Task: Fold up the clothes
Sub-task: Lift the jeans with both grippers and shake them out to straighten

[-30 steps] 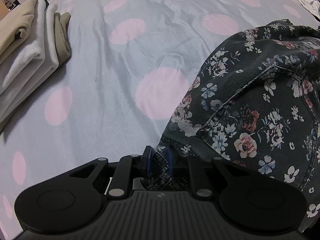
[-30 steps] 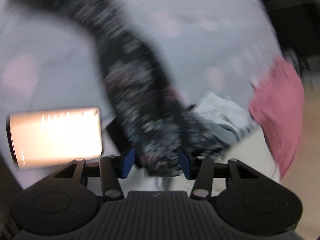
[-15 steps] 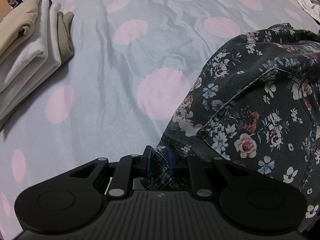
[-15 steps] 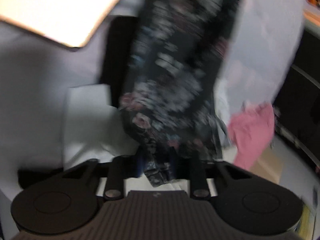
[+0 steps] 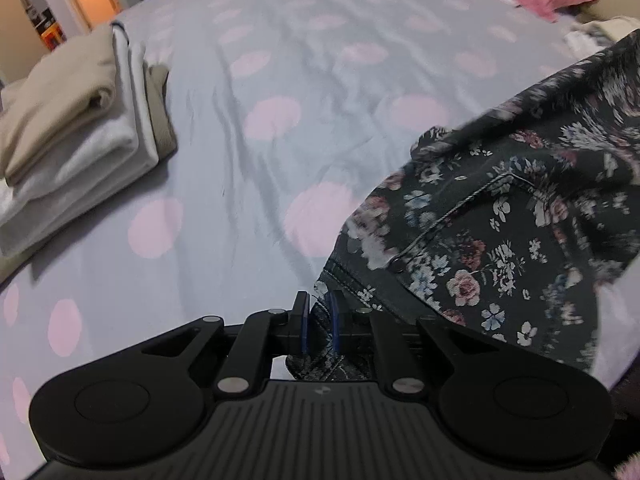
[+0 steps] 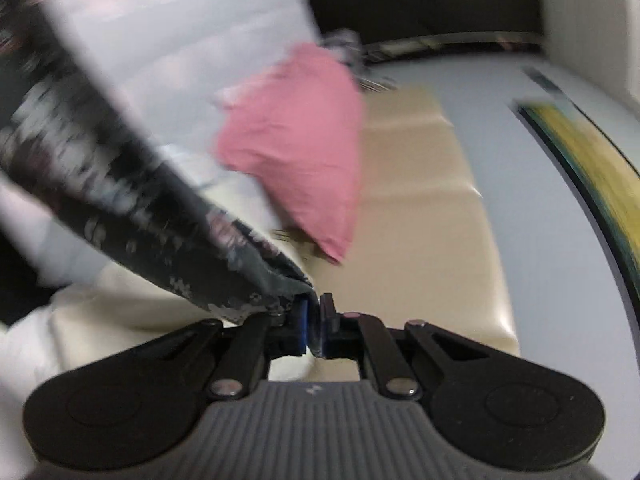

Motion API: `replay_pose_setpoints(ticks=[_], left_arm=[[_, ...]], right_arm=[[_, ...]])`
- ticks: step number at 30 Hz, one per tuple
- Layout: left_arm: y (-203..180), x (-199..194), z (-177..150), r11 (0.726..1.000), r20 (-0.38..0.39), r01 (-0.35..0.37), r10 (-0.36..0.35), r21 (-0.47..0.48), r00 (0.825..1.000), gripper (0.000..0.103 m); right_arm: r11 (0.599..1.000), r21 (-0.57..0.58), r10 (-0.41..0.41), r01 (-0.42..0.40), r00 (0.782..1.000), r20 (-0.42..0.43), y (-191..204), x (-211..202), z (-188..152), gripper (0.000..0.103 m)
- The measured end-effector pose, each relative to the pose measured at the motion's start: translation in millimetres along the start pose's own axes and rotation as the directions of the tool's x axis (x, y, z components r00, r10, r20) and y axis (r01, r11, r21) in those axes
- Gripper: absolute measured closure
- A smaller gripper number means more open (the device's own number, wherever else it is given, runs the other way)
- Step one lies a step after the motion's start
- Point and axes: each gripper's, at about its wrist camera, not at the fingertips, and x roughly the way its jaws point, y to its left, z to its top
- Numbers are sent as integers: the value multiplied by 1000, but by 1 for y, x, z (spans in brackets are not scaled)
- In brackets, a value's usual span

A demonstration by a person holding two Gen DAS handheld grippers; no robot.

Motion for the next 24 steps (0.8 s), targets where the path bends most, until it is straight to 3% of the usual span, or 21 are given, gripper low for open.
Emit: replay_pose_setpoints(ticks=[4,7,11,15,17,20,22,23,24], left_arm=[[-10,-11,1,998,37,63,-64,31,997,92],[-21,-6,4,994,63,67,-73,83,995,87],[-30,7,12,980,54,93,-104,178,993,57],[-33,29,23,956,15,152,-161,251,987,52],[-31,44,30,940,-33,235,-234,249,972,52],[-26,64,35,908,-103,377,-364,184,926,52],[-23,74,35,893,-119,434,-421,123,899,52],[-21,79,35,885,-121,456,-445,93,887,54],[-20,81,34,885,-119,460,-451,73,885,63]], right_arm=[[991,117,-54,65,994,-91,-43,7,7,97],[987,134,-71,93,984,-162,-56,13,1,97],[984,145,-68,100,975,-212,-55,13,-24,97],[983,156,-61,100,969,-238,-51,11,-46,97],[983,151,-62,101,967,-248,-43,4,-57,96],[985,144,-59,98,966,-253,-39,0,-67,96],[985,143,-57,97,965,-257,-38,0,-69,96],[985,142,-58,98,964,-259,-38,-1,-71,96],[985,142,-59,99,963,-262,-38,-1,-72,96]])
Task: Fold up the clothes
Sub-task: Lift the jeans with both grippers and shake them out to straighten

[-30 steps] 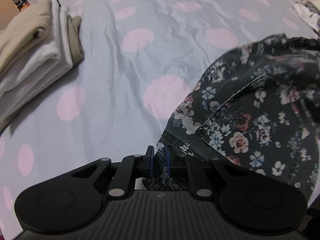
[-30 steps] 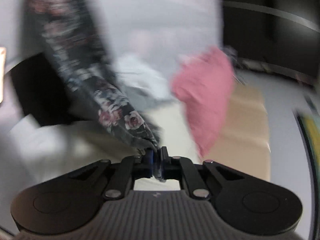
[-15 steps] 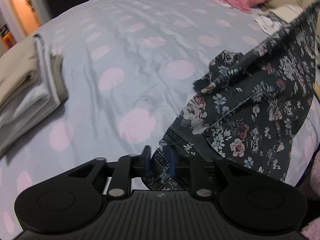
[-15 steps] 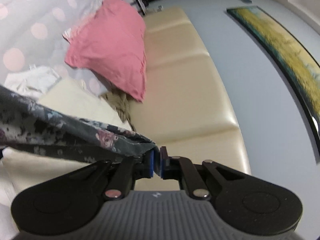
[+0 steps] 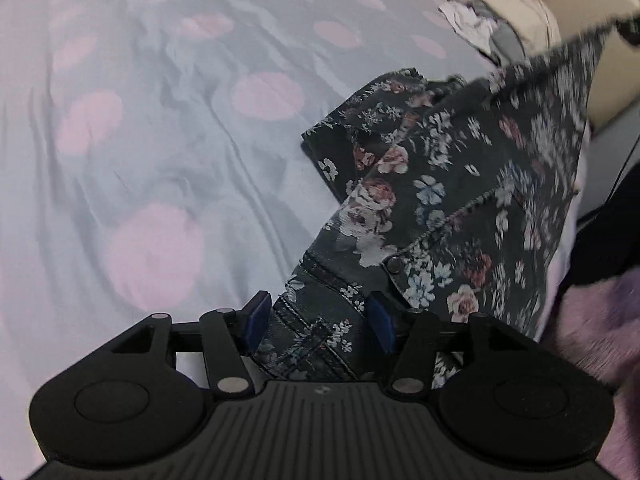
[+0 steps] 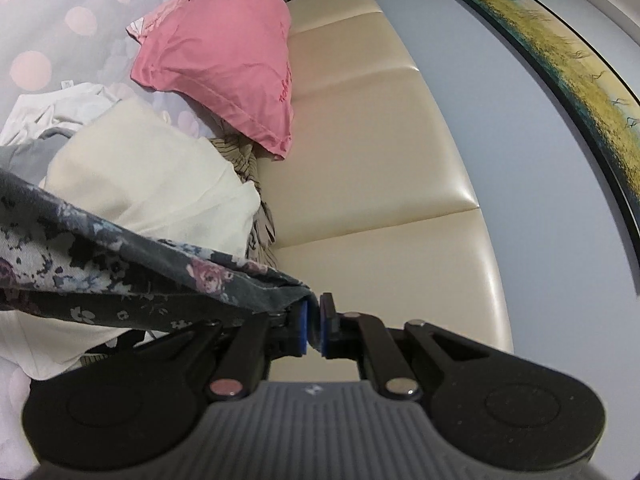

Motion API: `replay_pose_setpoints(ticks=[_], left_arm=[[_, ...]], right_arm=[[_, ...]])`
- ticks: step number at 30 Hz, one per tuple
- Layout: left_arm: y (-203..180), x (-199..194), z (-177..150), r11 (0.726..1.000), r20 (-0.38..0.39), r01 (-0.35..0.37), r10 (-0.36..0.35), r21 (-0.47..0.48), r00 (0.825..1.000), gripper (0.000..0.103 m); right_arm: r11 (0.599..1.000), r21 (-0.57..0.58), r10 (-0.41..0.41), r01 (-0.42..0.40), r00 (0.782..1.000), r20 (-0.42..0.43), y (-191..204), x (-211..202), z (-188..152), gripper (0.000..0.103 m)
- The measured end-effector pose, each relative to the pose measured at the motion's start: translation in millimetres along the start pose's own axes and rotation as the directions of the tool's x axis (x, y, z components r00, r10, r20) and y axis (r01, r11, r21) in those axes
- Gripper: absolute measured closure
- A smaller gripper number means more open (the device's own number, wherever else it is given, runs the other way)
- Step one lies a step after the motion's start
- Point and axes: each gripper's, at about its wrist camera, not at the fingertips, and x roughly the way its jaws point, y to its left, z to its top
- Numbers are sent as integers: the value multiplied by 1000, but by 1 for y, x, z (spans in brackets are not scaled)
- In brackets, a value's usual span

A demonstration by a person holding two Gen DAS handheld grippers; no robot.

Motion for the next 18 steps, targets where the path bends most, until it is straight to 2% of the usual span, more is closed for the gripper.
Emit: replay_pose_setpoints(ticks=[1,2,6,9,11,14,18], left_arm=[[-3,-2,0,1000,5,-21,21,-9,1000,72],[-5,-4,-1,999,10,-42,42,-18,999,91],[-16,-15,-1,990,28,-133,135,-51,990,92],[-30,-39,3,969,59,-243,246,-50,968,92],[-30,-59,8,958,95,-278,283,-63,954,92],[-21,-89,25,926,134,-368,377,-86,917,92],[5,-126,60,850,167,-497,523,-174,836,93]], right_arm=[[1000,-1,0,0,1000,-3,0,1,-1,96],[1000,-4,1,-1,1000,-6,1,1,-1,96],[1000,-11,3,-3,1000,-17,0,2,-3,96],[1000,-11,3,-4,1000,-18,0,5,1,96],[1000,-16,11,-12,1000,-20,2,6,6,96],[999,-23,32,-32,999,-11,6,4,16,96],[998,-10,66,-65,997,30,13,-5,43,96]])
